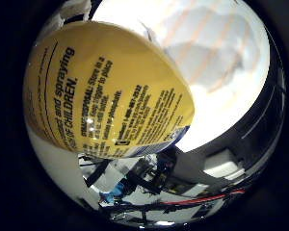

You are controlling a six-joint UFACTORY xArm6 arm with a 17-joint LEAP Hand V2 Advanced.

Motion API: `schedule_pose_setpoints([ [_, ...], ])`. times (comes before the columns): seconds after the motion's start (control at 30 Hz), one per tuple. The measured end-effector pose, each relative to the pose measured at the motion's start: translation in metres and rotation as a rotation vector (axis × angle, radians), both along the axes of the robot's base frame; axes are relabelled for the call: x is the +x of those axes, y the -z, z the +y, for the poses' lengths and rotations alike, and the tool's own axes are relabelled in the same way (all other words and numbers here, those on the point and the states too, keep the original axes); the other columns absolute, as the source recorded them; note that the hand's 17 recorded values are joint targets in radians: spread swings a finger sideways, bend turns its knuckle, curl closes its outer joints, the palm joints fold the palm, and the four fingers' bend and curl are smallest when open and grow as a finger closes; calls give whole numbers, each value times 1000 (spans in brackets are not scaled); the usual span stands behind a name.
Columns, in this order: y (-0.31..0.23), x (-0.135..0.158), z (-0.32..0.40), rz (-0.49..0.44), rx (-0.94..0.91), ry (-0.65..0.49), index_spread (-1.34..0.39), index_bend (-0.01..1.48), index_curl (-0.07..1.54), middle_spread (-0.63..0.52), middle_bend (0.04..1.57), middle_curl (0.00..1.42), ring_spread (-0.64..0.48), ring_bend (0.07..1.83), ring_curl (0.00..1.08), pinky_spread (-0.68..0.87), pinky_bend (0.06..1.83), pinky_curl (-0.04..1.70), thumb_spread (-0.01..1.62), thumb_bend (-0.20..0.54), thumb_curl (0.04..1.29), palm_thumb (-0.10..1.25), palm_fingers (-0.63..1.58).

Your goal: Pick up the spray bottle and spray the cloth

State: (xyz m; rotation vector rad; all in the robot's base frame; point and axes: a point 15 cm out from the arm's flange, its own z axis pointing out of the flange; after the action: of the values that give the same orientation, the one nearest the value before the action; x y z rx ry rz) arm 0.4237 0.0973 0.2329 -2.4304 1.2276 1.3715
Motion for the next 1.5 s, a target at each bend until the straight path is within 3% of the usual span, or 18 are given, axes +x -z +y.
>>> schedule_pose_setpoints([
  [0.23,-4,-20,25,4,-152,-126,-183,1216,797,-86,1407,728,-202,1384,784,-124,980,1560,408,-21,947,1032,1127],
  [0.57,-15,-61,51,102,-301,-281,-196,1204,803,-86,1408,728,-200,1389,784,-112,991,1558,399,-21,960,1019,1126],
  [1.07,5,-92,85,194,-478,-375,-202,1193,814,-87,1420,728,-199,1392,781,-98,986,1553,394,-21,967,1018,1124],
  [1.5,47,-96,92,252,-585,-365,-205,1187,825,-87,1420,728,-199,1392,780,-112,987,1551,400,-21,960,1013,1124],
])
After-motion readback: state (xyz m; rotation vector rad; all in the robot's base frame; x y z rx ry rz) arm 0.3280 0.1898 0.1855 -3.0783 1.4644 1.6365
